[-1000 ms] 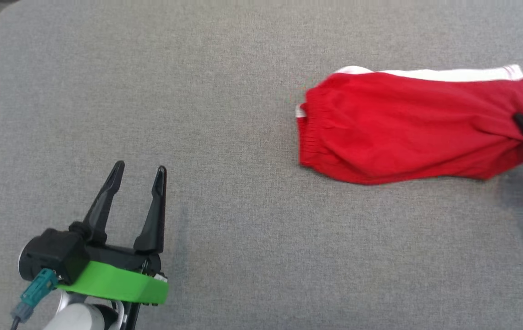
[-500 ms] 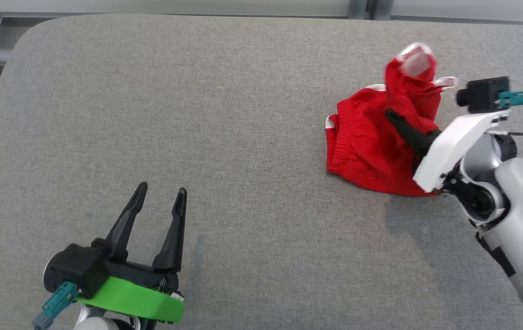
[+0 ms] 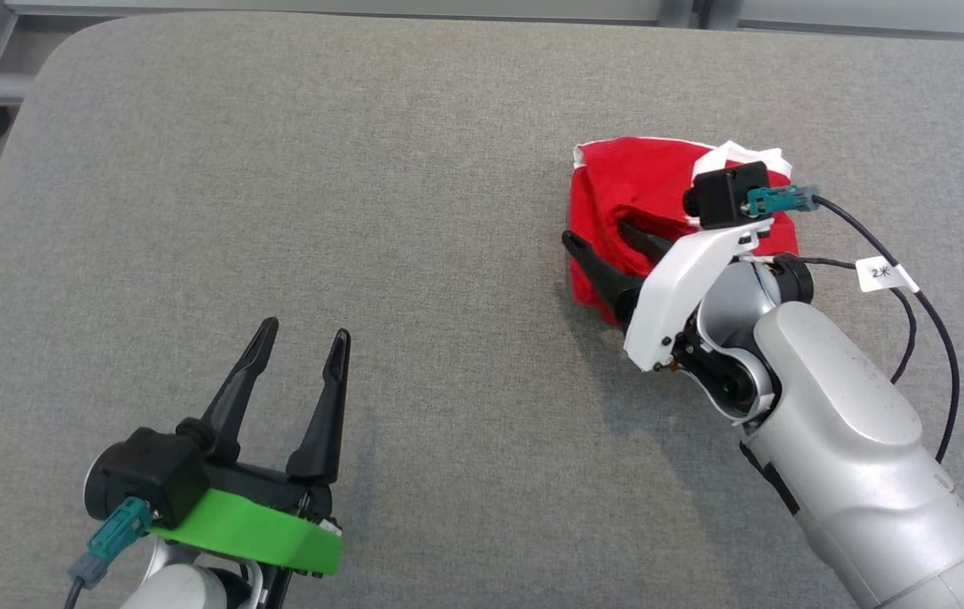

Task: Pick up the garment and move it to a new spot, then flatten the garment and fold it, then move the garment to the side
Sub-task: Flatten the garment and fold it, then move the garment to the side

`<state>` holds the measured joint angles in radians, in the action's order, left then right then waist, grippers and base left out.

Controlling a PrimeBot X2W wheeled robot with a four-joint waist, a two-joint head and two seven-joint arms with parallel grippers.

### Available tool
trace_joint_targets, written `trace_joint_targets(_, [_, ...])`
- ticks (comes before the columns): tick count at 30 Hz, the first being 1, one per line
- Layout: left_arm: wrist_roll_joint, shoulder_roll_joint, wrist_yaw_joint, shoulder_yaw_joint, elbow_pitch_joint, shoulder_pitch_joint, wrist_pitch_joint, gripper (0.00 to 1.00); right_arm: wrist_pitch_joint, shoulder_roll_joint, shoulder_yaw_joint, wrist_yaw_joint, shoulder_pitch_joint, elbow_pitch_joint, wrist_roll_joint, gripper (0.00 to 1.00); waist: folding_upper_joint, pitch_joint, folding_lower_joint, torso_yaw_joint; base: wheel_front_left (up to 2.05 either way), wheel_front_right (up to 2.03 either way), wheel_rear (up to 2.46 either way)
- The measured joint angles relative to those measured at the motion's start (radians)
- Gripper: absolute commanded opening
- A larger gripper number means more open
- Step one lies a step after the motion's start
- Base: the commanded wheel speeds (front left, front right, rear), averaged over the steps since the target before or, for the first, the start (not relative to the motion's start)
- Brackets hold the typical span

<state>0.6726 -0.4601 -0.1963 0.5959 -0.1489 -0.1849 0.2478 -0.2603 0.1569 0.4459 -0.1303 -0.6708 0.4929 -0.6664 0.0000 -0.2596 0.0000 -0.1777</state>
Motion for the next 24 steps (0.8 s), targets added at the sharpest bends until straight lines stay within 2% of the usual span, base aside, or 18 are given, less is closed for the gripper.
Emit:
trace_joint_targets(4, [0.003,-0.001,-0.002,-0.002,0.004,0.008,0.000,1.00,0.004,-0.016,0.004,0.000,0.001,-0.063,-0.011,1.00,0.0000,0.006,0.0000,0.016,0.00,0.00,0.00])
trace_joint_targets(7, [0.005,-0.004,-0.007,-0.007,0.003,0.013,0.000,1.00,-0.009,-0.006,-0.021,0.000,0.035,-0.161,-0.056,1.00,0.0000,0.013,0.0000,0.028,0.00,0.00,0.00])
trace_joint_targets(10, [0.010,-0.011,-0.013,-0.015,-0.005,0.025,0.001,1.00,-0.044,0.049,-0.091,0.000,0.112,-0.260,-0.079,1.00,0.0000,0.017,0.0000,0.043,0.00,0.00,0.00])
trace_joint_targets(13, [0.010,-0.012,-0.016,-0.018,-0.014,0.030,0.001,1.00,-0.079,0.116,-0.229,0.000,0.196,-0.311,-0.077,1.00,0.0000,0.017,0.0000,0.050,0.00,0.00,0.00])
trace_joint_targets(17, [0.009,-0.010,-0.015,-0.018,-0.025,0.029,0.002,1.00,-0.129,0.136,-0.379,0.000,0.252,-0.316,-0.063,1.00,0.0000,-0.003,0.0000,0.052,0.00,0.00,0.00])
trace_joint_targets(24, [0.001,0.006,-0.005,-0.010,-0.004,-0.006,0.002,1.00,-0.273,0.073,-0.526,0.000,0.234,-0.196,-0.082,1.00,0.0000,-0.028,0.0000,0.014,0.00,0.00,0.00])
